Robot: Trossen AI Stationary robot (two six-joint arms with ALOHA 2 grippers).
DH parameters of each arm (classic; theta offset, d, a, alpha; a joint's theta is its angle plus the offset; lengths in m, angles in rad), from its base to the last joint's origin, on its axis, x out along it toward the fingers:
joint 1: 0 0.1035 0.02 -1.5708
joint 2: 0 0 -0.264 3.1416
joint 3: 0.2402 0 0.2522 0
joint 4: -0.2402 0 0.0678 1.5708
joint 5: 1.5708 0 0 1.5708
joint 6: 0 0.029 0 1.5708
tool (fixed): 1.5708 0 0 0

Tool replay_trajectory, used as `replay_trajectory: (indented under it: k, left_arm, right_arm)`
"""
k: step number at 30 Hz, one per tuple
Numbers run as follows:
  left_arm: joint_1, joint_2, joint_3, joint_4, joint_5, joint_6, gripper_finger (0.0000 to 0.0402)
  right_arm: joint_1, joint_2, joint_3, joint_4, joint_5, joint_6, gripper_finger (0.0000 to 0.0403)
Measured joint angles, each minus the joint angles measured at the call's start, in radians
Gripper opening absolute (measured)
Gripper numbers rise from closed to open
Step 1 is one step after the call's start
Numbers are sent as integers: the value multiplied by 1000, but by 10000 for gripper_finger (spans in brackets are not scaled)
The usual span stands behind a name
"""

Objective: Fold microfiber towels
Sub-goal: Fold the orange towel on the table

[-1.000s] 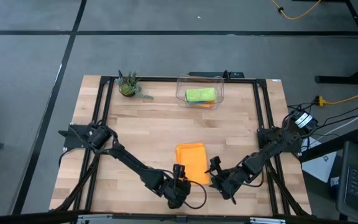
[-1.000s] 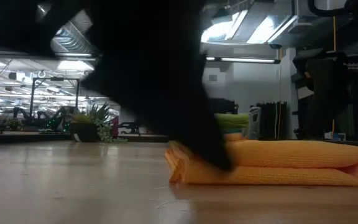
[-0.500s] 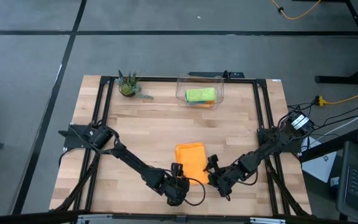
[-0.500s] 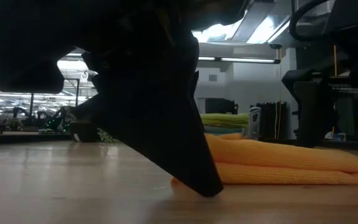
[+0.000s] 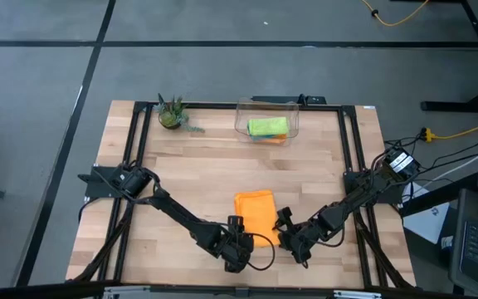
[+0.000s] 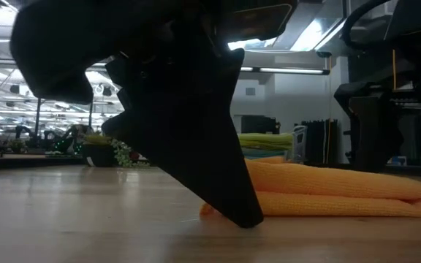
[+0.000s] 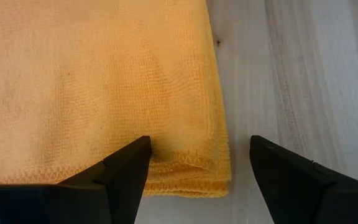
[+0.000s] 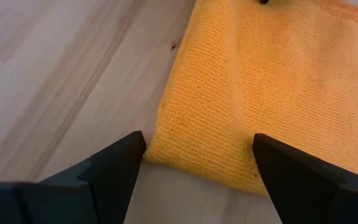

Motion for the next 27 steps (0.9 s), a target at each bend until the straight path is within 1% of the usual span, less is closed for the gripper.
replay_trajectory:
  k: [6, 10, 14, 21, 27]
  left_arm:
    - [0, 0, 0, 0, -5, -10, 267]
    - [0, 1, -1, 0, -6, -40, 260]
    - [1, 2, -1, 3, -5, -53, 240]
    - [5, 3, -1, 6, -6, -56, 189]
    - [20, 3, -2, 17, 5, -60, 143]
  right_arm:
    - [1, 0, 0, -1, 15, 1, 309]
    - [2, 1, -1, -1, 36, 2, 294]
    - [2, 2, -2, -1, 30, 2, 267]
    - [2, 2, -2, 2, 9, 27, 216]
    - [2, 3, -3, 7, -8, 28, 155]
